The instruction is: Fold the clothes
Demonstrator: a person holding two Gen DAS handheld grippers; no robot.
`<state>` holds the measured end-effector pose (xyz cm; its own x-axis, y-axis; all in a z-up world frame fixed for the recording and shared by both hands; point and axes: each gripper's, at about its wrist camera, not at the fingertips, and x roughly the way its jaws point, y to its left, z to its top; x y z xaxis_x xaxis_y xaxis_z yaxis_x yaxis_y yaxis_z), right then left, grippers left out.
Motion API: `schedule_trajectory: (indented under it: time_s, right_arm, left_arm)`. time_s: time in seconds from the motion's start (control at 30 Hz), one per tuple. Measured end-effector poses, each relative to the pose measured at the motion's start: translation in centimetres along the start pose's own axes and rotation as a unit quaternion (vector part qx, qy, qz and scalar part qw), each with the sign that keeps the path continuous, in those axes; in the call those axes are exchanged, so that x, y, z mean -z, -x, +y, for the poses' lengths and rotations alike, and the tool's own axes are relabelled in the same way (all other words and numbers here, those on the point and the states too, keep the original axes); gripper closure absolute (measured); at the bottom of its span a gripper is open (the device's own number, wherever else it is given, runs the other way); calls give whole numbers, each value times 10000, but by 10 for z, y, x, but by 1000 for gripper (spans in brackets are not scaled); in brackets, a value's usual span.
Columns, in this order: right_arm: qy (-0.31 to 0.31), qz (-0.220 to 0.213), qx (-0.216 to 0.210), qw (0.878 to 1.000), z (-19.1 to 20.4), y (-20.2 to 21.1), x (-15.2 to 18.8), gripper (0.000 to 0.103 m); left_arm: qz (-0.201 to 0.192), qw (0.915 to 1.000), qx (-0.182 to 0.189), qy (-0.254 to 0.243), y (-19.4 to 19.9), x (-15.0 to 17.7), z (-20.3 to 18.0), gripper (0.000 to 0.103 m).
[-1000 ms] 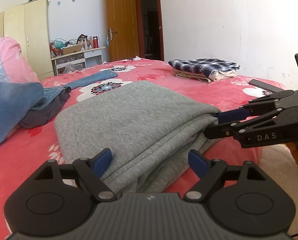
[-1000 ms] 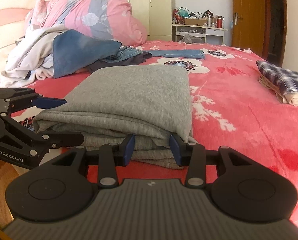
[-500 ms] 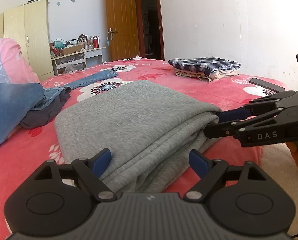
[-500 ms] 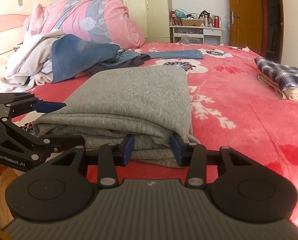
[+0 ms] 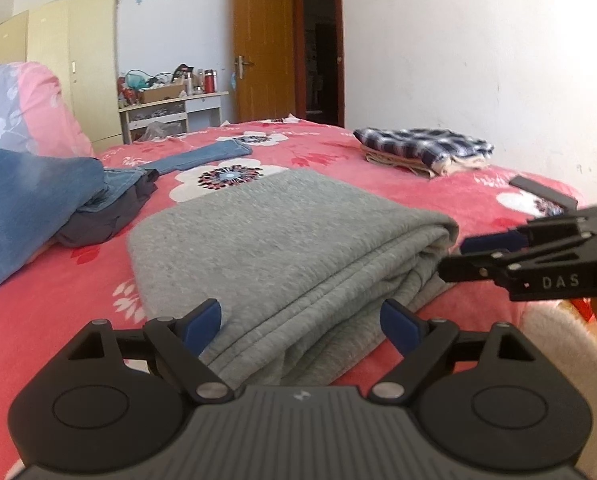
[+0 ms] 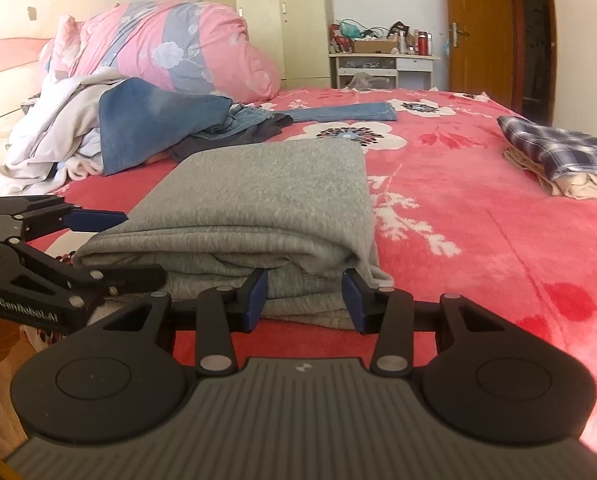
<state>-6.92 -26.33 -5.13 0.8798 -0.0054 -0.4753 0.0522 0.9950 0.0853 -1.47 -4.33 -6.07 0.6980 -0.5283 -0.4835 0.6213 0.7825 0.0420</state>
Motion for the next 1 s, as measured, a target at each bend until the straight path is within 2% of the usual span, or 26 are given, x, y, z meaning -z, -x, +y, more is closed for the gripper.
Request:
schedule_trajectory:
  time_s: [0.27, 0.5, 0.7, 1.0]
  right_arm:
    - [-562, 101, 65, 9983, -4, 21, 9, 62]
    - [-757, 117, 10, 9971, -2, 31, 12, 57]
    - [-864, 99, -31, 9962, 0, 36, 11, 45]
    - [-1120, -57, -198, 9935, 0, 43, 6, 24]
  left_arm:
    - [-45, 9993, -193, 314, 33, -2, 6, 10]
    - [123, 9967, -302, 743, 48, 0, 15, 7]
    - [371, 9912, -539, 1154, 53, -3, 26, 2]
    - [972, 9735, -1178, 1700, 45, -5, 44, 0]
